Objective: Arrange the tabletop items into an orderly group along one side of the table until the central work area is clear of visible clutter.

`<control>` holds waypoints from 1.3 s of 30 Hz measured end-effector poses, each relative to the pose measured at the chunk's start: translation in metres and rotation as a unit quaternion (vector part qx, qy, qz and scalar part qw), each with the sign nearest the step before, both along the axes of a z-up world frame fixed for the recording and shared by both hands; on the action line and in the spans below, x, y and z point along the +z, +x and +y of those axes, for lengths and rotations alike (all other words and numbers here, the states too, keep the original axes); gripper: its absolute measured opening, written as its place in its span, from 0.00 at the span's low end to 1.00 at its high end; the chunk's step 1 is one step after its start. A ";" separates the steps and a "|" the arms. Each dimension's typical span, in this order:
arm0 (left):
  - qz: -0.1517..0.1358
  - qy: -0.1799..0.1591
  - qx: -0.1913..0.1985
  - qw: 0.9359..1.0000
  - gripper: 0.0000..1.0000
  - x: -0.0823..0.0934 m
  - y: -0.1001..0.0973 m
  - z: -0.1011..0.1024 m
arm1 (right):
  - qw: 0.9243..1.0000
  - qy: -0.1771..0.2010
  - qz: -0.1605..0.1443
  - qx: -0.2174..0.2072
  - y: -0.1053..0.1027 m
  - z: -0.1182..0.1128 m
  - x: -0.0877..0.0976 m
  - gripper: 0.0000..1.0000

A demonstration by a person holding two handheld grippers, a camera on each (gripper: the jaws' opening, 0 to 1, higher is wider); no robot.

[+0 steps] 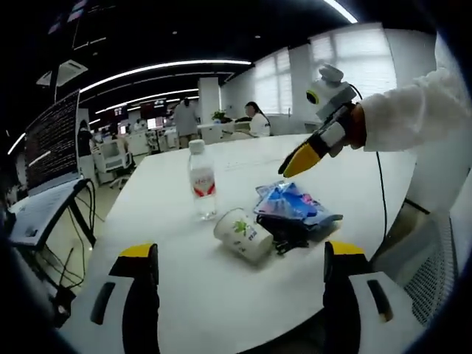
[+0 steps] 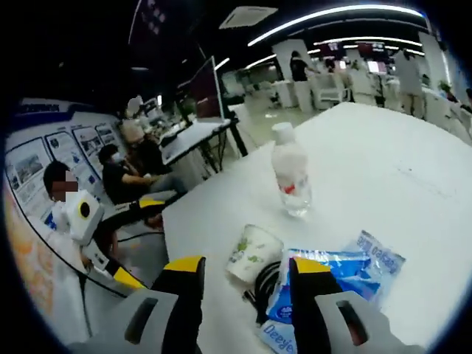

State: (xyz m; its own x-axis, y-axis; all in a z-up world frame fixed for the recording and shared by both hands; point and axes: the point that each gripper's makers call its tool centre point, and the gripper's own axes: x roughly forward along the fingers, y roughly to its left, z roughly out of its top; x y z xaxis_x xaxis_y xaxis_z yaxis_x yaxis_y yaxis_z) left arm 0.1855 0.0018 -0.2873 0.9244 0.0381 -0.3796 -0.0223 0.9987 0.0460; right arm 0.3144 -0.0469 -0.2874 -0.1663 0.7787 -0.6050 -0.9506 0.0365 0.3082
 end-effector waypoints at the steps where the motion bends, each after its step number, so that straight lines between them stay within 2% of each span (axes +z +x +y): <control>1: 0.002 0.001 0.001 1.000 0.94 0.000 0.000 0.000 | 1.000 -0.008 -0.004 0.011 -0.003 0.002 -0.002 0.46; 3: 0.004 0.004 0.003 1.000 0.94 -0.002 -0.001 0.002 | 0.999 -0.019 -0.015 0.030 0.000 0.008 -0.006 0.46; 6: 0.008 0.006 0.005 1.000 0.94 -0.005 -0.001 0.004 | 0.995 -0.033 -0.031 0.088 -0.004 0.023 -0.009 0.45; 8: 0.011 0.007 0.007 1.000 0.94 -0.007 -0.001 0.006 | 0.993 -0.039 -0.042 0.104 0.001 0.033 -0.011 0.45; 13: 0.020 0.010 0.007 1.000 0.93 -0.012 -0.002 0.007 | 0.988 -0.052 -0.037 0.143 0.006 0.058 -0.022 0.44; 17: 0.026 0.010 0.008 1.000 0.93 -0.014 -0.003 0.007 | 0.980 -0.079 -0.046 0.174 0.002 0.060 -0.033 0.43; 19: 0.029 0.010 0.009 0.999 0.92 -0.017 -0.003 0.008 | 0.975 -0.088 -0.049 0.196 0.005 0.066 -0.044 0.43; 23: 0.028 0.010 0.008 1.000 0.91 -0.017 -0.003 0.007 | 0.974 -0.112 -0.020 0.198 -0.002 0.066 -0.053 0.41; 25: 0.028 0.011 0.009 0.999 0.90 -0.017 -0.003 0.007 | 0.973 -0.116 -0.021 0.199 0.002 0.069 -0.065 0.40; 27: 0.028 0.011 0.011 0.999 0.90 -0.017 -0.003 0.008 | 0.971 -0.126 -0.019 0.202 -0.003 0.068 -0.066 0.39; 32: 0.032 0.011 0.015 0.999 0.89 -0.018 -0.003 0.008 | 0.963 -0.155 -0.003 0.221 -0.008 0.064 -0.085 0.36; 34: 0.035 0.012 0.014 0.999 0.88 -0.019 -0.003 0.008 | 0.964 -0.150 0.023 0.218 -0.013 0.066 -0.081 0.32; 38: 0.039 0.011 0.014 0.999 0.86 -0.020 -0.003 0.008 | 0.965 -0.157 0.039 0.205 -0.013 0.064 -0.080 0.25; 39: 0.039 0.011 0.014 0.999 0.86 -0.020 -0.003 0.008 | 0.966 -0.155 0.051 0.201 -0.015 0.062 -0.077 0.22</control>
State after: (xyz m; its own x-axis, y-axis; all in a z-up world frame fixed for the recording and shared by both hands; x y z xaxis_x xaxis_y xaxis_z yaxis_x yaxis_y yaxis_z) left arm 0.1823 0.0098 -0.3070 0.8905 0.0721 -0.4492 -0.0453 0.9965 0.0702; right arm 0.2990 0.0156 -0.3640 -0.4886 0.4233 -0.7629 -0.8724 -0.2244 0.4342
